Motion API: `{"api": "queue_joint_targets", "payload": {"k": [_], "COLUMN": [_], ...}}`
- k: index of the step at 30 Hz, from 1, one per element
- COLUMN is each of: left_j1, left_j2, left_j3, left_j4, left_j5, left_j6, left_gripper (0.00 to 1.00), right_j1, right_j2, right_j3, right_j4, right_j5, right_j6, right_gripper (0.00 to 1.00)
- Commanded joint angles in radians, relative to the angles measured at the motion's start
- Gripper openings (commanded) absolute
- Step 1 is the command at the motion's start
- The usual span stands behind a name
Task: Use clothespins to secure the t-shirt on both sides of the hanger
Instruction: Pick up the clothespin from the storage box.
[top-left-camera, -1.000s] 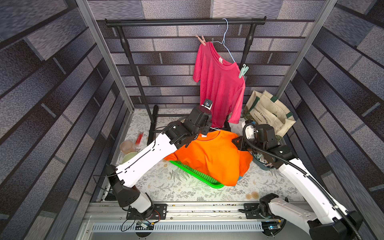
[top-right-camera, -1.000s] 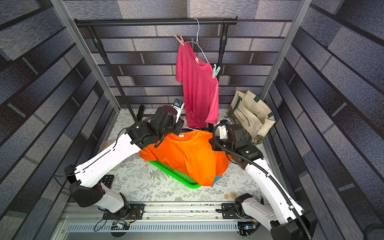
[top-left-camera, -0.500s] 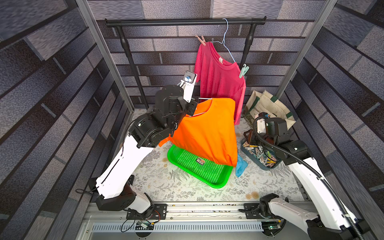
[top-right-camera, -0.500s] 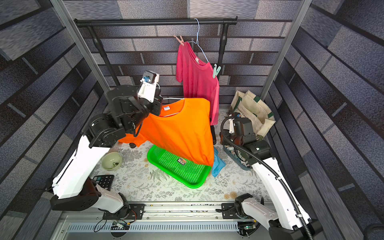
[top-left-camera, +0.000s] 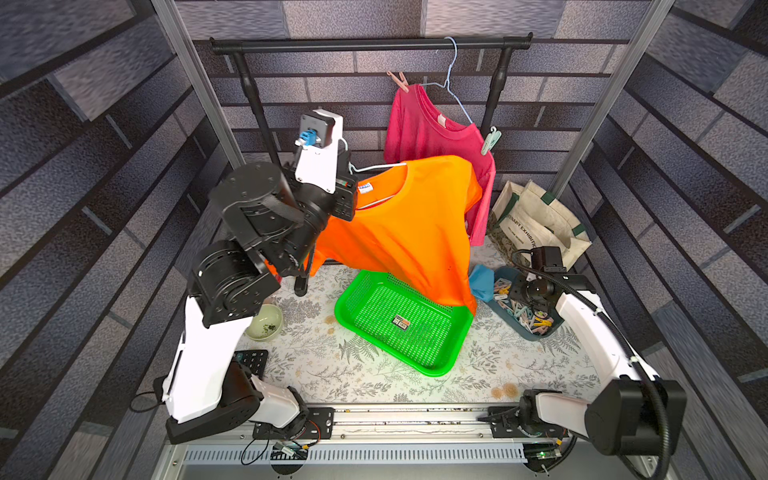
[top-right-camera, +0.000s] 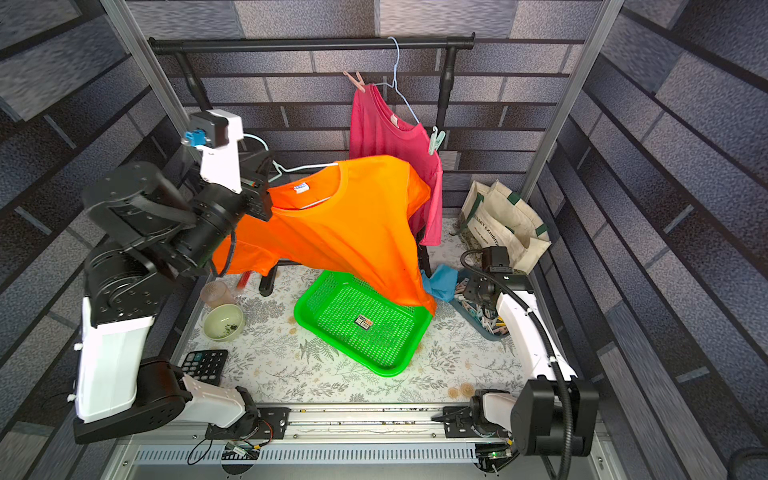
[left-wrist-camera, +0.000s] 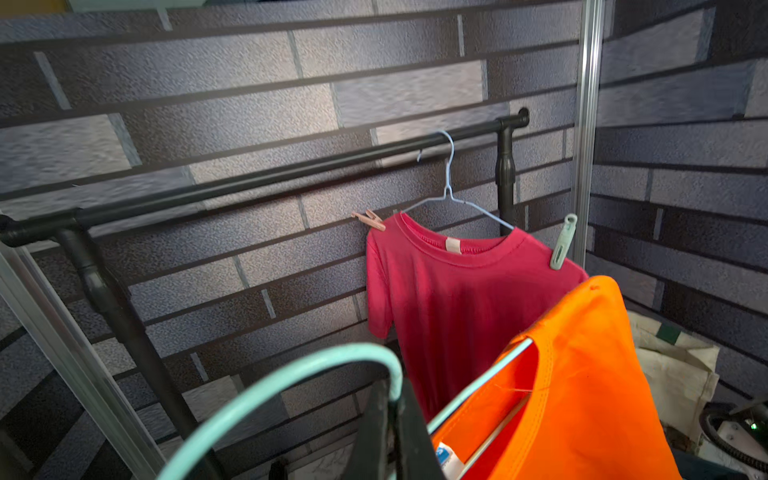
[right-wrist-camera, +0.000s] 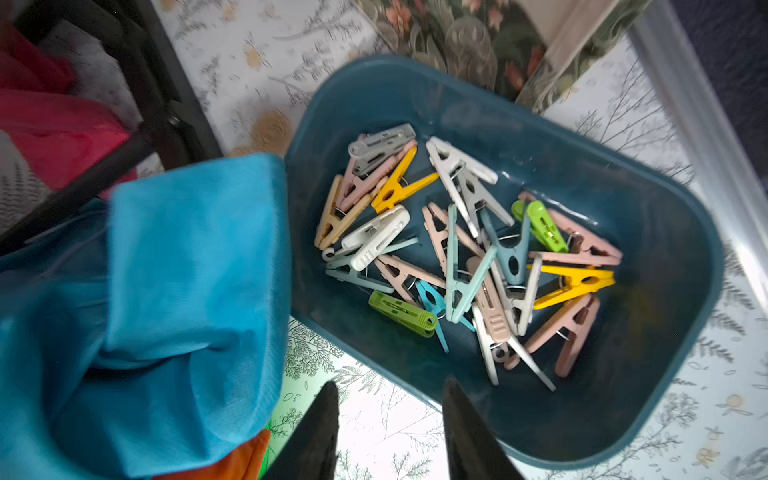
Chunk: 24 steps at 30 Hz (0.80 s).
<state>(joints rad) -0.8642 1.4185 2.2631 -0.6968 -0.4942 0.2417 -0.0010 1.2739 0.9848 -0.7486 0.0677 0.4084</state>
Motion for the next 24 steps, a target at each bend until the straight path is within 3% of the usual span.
{"api": "queue_joint_targets", "payload": {"k": [1,4,9,17,19,24], "left_j1": [0.003,0.030,0.107,0.175,0.186,0.213], "left_j2": [-0.021,-0.082,-0.166,-0.250,-0.262,-0.288], "left_j3": [-0.175,-0.337,-0.493,-0.605,-0.617,-0.641], "left_j4": [0.069,0.123,0.146,0.126,0.115,0.102], "left_j5": [0.017,0.042,0.103,0.148,0.144,0.137], "left_j6": [-0.046,-0.108,-0.227,-0.303,-0.308,-0.321], "left_gripper": [0.00,0.00,0.00,0.02,0.02,0.04], "right_j1": [-0.033,-0.068,-0.101,-0.121,-0.122,-0.125], "right_j2": [0.040,0.073,0.159,0.283,0.311,0.365], "right_j3": [-0.048,-0.083,-0.085,-0.074,-0.071,-0.067], "right_j4": [0.084,0.130,0.175,0.273,0.299,0.360], "right_j5": [-0.060,-0.070,-0.082,-0.083,-0.098,-0.155], "right_j6": [0.033,0.041,0.034,0.060,0.069,0.081], "right_gripper": [0.49,0.57,0.60,0.66,0.64,0.49]}}
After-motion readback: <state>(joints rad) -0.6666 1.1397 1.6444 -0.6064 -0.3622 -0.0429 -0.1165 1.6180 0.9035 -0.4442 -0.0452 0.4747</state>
